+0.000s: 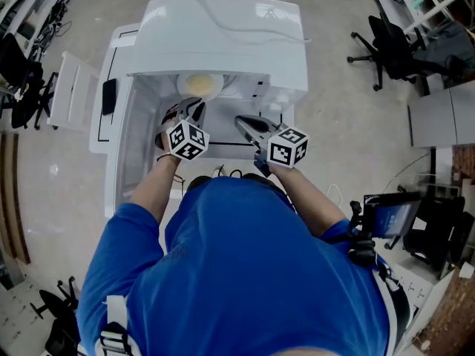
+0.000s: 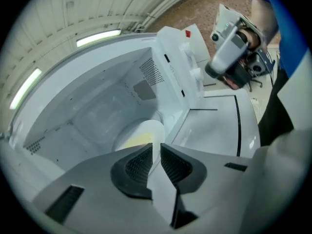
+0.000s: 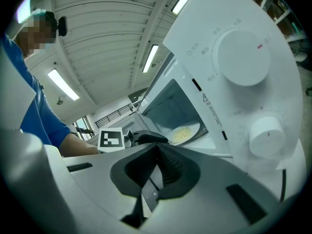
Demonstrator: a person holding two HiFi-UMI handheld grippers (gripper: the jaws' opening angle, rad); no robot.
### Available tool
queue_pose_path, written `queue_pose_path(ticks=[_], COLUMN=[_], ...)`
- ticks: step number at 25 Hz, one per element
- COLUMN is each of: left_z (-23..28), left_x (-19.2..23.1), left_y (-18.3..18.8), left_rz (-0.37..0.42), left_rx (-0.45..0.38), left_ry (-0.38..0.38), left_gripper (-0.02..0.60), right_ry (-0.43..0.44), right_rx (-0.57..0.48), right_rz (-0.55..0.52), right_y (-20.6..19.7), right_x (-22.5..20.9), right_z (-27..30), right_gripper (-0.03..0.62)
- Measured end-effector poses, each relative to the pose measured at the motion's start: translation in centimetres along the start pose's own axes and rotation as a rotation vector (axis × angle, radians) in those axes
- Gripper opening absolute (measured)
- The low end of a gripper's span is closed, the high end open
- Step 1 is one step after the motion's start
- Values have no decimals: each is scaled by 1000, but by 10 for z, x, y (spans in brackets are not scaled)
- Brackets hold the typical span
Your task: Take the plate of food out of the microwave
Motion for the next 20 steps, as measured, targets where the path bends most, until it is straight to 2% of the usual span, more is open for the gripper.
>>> queue_pose_path(ticks=[7,12,14,17,20], left_z=[-22,-33,-34,-32,-30], left_x=[12,18,20,19,16], left_y=[-16,-40,-49,-57,-61], left_rz=[-497,-982,-1147,-1352,-1493], left_rx=[-86,-133,-171,-227,-268], left_ry=[131,189,206,210,206], left_gripper=[43,43,44,56,72], right_ry=[1,-10,-20,-46,-88], right_rx=[-20,-85,-137,-194,-212], right_rz=[86,299,409,535,637], right_y=[-1,-12,-15,-14,-22], right_x=[-4,-13,-18,-21,-32], right_z=[6,18,25,36,49], right_gripper=[-2,-2,-2,2,19])
Point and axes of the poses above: the fingertips, and each gripper's own axes: z forward along the fingers, x to its left, y out of its top, the point moved 9 cm from there along -z, backward along the fingers, and after that the axes turned 7 degrees about -x, right-handed, at the moved point
